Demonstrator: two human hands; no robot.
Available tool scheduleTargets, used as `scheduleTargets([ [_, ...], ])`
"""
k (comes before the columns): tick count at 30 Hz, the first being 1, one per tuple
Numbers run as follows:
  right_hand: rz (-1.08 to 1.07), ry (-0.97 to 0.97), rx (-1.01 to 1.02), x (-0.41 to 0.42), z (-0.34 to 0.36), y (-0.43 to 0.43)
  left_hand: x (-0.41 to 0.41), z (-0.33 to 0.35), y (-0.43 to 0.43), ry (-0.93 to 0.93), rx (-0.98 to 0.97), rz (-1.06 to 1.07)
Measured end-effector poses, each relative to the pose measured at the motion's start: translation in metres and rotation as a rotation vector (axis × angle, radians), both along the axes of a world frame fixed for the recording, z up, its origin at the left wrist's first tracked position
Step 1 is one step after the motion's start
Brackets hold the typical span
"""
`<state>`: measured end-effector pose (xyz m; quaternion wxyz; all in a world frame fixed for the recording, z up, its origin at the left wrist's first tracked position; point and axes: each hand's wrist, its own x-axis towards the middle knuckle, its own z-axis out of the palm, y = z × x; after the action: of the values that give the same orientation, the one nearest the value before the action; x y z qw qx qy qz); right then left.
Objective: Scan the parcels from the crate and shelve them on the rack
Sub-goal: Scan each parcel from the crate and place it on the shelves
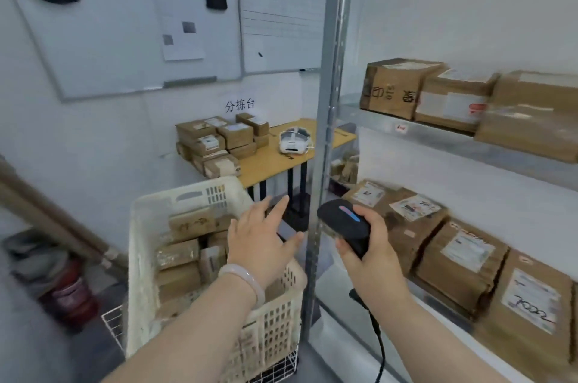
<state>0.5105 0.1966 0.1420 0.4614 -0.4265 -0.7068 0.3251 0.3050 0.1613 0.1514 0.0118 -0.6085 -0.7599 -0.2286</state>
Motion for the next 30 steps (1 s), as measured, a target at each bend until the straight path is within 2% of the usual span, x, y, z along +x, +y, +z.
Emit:
scheduleTargets([
  [6,0.072,-0.072,-0.091,-0.088,-0.031,0.001,-0.103,-0.043,-0.025,-0.034,-0.133,0.132],
  [13,0.118,-0.142,-0.139,-0.143,-0.062,0.035,-0.164,-0.084,-0.016,-0.133,-0.231,0.225],
  [20,0.233,-0.235,-0.215,-0.182,-0.110,0.086,-0.197,-0.146,-0.002,-0.273,-0.443,0.359],
  [26,0.420,-0.334,-0.255,-0.222,-0.142,0.112,-0.200,-0.201,0.000,-0.336,-0.704,0.489],
  [30,0.503,-0.404,-0.309,-0.243,-0.162,0.115,-0.196,-0.223,-0.003,-0.250,-0.881,0.502],
])
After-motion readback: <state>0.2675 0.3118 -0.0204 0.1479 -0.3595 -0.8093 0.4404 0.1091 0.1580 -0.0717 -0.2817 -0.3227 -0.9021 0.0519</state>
